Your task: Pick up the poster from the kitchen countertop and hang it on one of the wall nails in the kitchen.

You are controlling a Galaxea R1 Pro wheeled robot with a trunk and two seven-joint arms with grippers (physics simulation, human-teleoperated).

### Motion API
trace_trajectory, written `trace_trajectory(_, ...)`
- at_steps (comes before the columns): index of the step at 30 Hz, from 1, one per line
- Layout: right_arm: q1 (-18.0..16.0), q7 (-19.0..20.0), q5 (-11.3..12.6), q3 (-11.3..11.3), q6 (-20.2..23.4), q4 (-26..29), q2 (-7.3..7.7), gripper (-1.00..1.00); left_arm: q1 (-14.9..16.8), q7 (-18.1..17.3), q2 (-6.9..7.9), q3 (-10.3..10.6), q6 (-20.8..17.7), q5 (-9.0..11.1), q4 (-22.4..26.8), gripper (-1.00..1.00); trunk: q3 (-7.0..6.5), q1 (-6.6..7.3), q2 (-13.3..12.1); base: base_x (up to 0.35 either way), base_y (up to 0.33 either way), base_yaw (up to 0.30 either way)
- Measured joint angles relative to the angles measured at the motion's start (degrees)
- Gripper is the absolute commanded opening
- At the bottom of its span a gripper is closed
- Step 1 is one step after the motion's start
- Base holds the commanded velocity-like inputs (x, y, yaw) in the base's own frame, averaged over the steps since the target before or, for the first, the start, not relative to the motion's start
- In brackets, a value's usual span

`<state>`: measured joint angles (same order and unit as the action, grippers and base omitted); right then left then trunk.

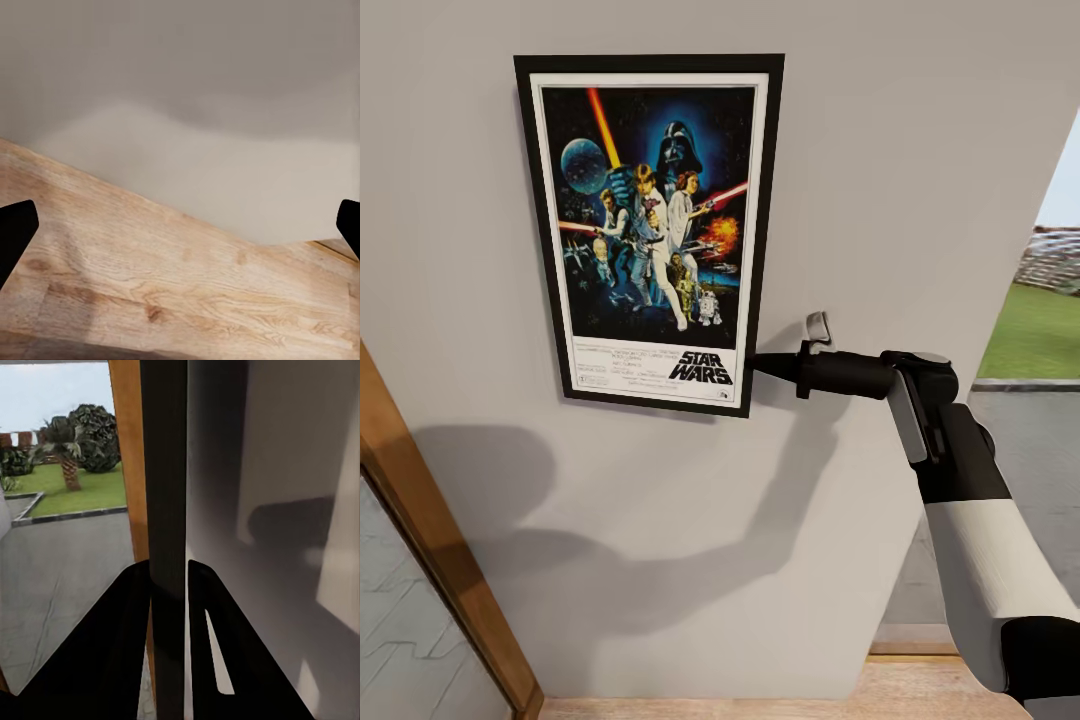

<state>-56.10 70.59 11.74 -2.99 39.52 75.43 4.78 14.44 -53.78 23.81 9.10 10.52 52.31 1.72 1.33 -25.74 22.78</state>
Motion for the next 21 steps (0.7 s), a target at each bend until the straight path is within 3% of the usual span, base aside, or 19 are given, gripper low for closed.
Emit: trace_trajectory(21, 0.0, 0.0, 0.0, 0.0, 0.0, 0.0, 0.0, -1.0, 0.0, 0.0, 0.0, 0.0, 0.0, 0.0, 0.0, 1.0, 0.0, 0.0, 0.0, 0.0, 0.032, 0.0)
